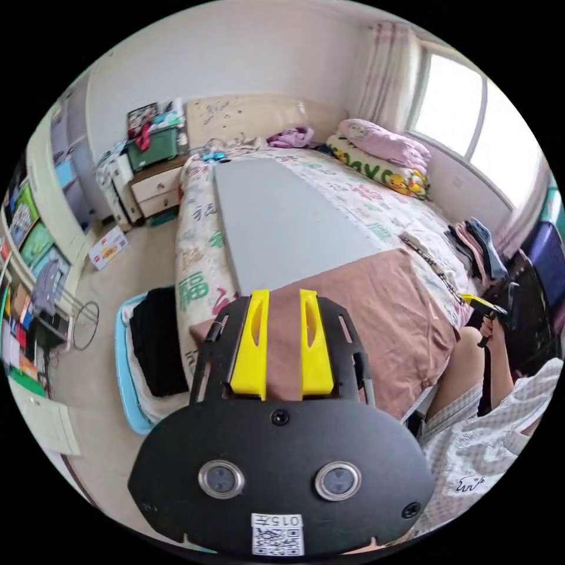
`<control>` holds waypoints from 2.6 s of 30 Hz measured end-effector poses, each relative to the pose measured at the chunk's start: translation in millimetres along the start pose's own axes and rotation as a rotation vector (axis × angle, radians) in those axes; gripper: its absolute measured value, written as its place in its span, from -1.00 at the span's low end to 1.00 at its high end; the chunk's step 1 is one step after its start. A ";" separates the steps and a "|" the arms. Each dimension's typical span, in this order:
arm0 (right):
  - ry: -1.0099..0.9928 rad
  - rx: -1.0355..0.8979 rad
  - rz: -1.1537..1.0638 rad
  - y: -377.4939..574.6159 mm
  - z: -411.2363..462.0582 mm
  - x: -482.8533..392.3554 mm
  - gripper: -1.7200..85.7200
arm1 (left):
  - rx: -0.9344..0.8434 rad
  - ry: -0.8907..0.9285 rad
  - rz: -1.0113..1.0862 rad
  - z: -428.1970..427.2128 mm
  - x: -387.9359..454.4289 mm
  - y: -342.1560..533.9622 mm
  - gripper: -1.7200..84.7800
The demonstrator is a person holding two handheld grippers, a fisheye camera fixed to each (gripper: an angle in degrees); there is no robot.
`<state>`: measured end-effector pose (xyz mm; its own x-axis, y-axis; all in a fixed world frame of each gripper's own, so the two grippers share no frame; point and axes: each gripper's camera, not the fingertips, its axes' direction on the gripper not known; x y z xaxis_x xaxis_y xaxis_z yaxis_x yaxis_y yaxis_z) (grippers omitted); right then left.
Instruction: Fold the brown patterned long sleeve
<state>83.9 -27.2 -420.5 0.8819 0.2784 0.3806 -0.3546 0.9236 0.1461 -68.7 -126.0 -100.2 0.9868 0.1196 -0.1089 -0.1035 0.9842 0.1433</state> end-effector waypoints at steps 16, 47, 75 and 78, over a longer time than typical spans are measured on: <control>-0.111 -0.176 0.112 69.1 31.8 54.8 -0.70 | -0.416 0.148 0.189 303.2 258.8 -235.7 -0.69; -0.127 0.233 -0.271 274.7 -129.6 53.1 -0.94 | 0.182 0.746 -0.012 119.2 89.2 -211.8 -0.93; -0.247 -0.361 -0.640 514.9 276.4 -15.8 -0.94 | 0.029 0.642 -0.525 145.5 -243.6 87.3 -0.94; -0.244 -0.380 -0.648 528.2 291.8 -7.3 -0.94 | 0.088 0.472 -0.531 120.2 -249.8 89.1 -0.97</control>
<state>-200.5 381.7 -79.6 0.7678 -0.3713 0.5221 0.3759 0.9210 0.1022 -309.5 -83.8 58.0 0.7402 -0.3095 -0.5969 0.4058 0.9135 0.0297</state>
